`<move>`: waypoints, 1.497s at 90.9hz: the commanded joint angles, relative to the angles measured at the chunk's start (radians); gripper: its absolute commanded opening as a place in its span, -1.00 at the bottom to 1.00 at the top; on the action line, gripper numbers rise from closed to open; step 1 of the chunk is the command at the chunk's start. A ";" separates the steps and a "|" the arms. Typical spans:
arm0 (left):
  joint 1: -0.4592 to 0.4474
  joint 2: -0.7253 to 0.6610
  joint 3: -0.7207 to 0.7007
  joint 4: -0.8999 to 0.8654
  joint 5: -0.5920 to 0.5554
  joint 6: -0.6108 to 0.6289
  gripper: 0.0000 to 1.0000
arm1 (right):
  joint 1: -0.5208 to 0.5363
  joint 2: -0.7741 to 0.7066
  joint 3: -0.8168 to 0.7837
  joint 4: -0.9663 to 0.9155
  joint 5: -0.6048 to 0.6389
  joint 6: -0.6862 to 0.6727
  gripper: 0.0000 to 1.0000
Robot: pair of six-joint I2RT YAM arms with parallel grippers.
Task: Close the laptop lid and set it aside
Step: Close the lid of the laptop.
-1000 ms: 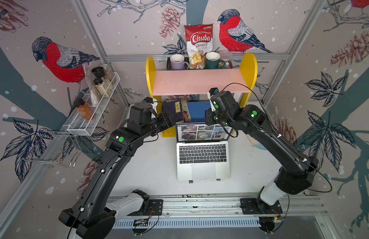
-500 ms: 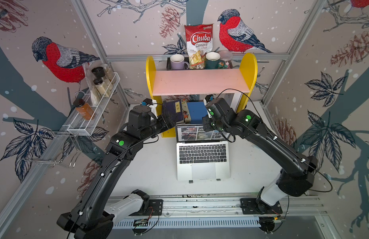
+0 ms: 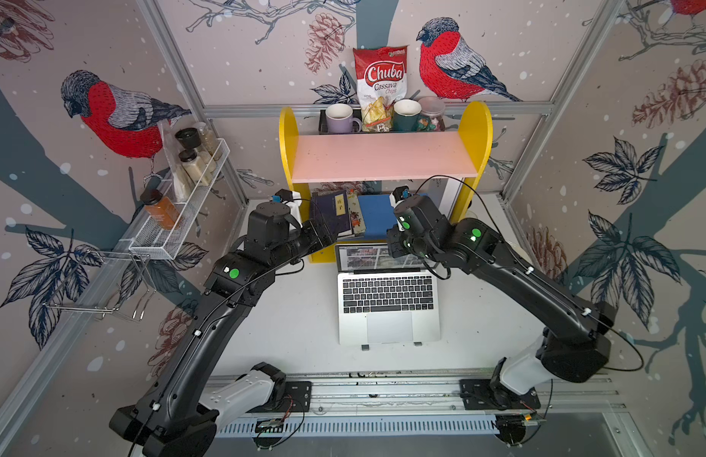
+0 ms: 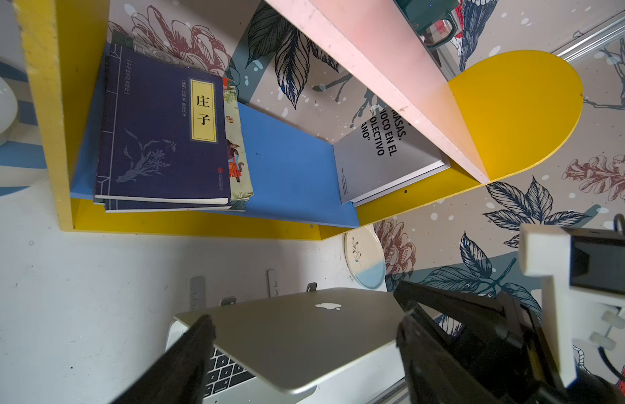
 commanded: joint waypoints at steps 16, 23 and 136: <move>-0.003 -0.003 -0.006 0.037 0.010 0.000 0.62 | 0.033 -0.053 -0.078 0.016 0.017 0.043 -0.97; -0.004 -0.003 -0.009 0.035 0.010 -0.001 0.63 | 0.042 -0.071 -0.104 0.027 0.020 0.054 -0.97; -0.003 -0.063 -0.109 0.057 0.013 -0.005 0.64 | 0.219 -0.244 -0.478 0.197 0.050 0.238 -0.97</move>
